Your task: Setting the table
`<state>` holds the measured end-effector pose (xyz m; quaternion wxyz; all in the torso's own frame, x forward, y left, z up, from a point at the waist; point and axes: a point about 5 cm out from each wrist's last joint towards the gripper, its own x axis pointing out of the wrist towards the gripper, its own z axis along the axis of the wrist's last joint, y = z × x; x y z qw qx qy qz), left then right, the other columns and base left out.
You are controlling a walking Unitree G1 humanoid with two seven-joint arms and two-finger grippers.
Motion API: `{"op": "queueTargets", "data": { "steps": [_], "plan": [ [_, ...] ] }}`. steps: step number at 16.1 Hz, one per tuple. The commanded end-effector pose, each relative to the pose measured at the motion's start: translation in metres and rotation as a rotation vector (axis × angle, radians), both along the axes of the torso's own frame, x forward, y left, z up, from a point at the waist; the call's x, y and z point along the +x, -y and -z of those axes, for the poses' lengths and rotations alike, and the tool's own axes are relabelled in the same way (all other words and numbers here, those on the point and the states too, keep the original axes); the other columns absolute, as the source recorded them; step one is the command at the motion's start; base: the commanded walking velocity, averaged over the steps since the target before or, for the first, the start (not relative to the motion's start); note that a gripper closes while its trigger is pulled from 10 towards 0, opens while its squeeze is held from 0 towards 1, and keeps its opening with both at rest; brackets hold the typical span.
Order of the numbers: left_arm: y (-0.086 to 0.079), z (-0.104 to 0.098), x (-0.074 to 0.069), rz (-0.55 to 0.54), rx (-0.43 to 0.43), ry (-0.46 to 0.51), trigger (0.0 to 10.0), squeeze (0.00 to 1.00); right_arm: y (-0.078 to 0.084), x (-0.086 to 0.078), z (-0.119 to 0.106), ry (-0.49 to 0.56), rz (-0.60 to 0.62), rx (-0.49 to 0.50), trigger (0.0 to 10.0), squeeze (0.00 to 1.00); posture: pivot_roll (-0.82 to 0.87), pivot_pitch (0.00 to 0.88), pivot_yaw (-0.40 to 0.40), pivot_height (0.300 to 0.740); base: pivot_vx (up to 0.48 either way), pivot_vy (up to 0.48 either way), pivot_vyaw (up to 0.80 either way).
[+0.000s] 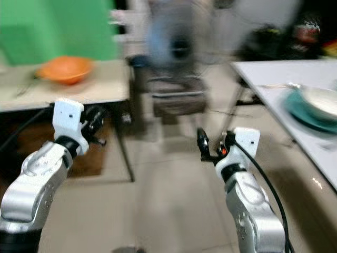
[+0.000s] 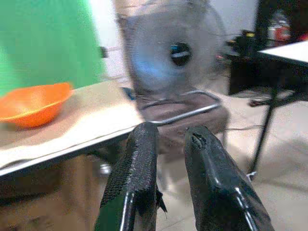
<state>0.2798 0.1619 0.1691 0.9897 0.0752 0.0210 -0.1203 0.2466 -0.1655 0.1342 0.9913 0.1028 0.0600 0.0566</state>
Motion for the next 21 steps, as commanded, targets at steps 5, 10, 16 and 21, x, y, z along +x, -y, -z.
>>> {"op": "queueTargets", "data": {
  "steps": [5,10,16,21],
  "plan": [
    [0.0003,-0.0046,-0.0011,0.002,-0.003,0.01,10.0,0.0,-0.0007,0.0029,0.0013,-0.011,-0.022,0.006,10.0,1.0,0.08,0.0,0.007,0.74,0.0,0.0,0.8],
    [-0.0014,-0.0037,-0.0029,-0.005,-0.009,0.007,10.0,0.0,-0.0025,0.0043,0.002,-0.01,-0.033,-0.015,10.0,1.0,0.08,0.0,-0.003,0.74,0.162,0.0,0.59],
    [-0.0027,-0.0024,-0.0046,-0.007,-0.018,-0.001,10.0,0.0,-0.0026,0.0051,0.0027,-0.007,-0.019,-0.043,10.0,1.0,0.08,0.0,-0.005,0.74,0.37,0.0,0.0],
    [-0.0031,-0.0023,-0.0056,-0.004,-0.018,-0.002,10.0,0.0,-0.0037,0.005,0.0035,-0.004,-0.017,-0.044,10.0,1.0,0.09,0.0,-0.007,0.74,0.43,0.0,0.0]
  ]
}}
